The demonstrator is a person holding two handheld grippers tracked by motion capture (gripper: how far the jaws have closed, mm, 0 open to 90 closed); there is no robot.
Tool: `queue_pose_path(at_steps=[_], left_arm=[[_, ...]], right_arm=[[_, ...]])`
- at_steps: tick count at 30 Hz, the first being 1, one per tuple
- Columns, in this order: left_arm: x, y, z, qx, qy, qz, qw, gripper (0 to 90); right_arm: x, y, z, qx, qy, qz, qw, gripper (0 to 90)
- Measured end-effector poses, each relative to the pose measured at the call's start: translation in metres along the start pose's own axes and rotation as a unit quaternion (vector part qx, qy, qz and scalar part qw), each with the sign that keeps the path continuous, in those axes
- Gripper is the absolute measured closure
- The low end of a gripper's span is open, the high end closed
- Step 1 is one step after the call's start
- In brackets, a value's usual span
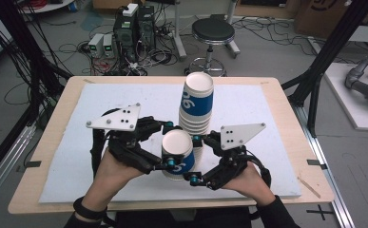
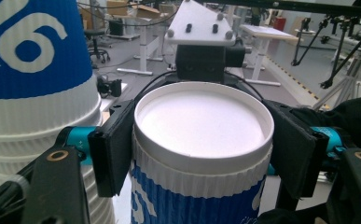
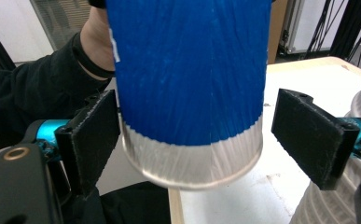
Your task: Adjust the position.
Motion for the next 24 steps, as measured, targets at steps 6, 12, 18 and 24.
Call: queue_pose_path(at_steps=[6, 12, 18, 24], left_arm=[[-0.0022, -0.0057, -0.0003, -0.003, -0.004, -0.003, 1.0, 29.6], [-0.0041, -0.0085, -0.0001, -0.004, -0.008, -0.002, 1.0, 29.7], [-0.0037, -0.0086, -0.0003, -0.004, -0.007, -0.002, 1.0, 29.9], [-0.0039, -0.0083, -0.0008, -0.001, -0.007, 0.001, 1.0, 29.8]], right_arm=[[0.001, -0.0059, -0.0023, 0.004, -0.004, 0.004, 1.0, 13.8], [0.0022, -0.0089, -0.0033, 0.011, -0.011, 0.01, 0.9998, 14.1], [0.0001, -0.0086, -0.0036, 0.014, -0.015, 0.018, 0.9996, 16.1], [-0.001, -0.008, -0.0035, 0.018, -0.012, 0.019, 0.9996, 17.3]])
Point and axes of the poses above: each handheld gripper's, and its own axes: y roughly backward along the jaws, z roughly out of its top, x roughly to its left, the point moved 2 cm from there along -y, roughly forward along the jaws, and after that the axes turned 4 degrees about -x, right-handed, at the moved point
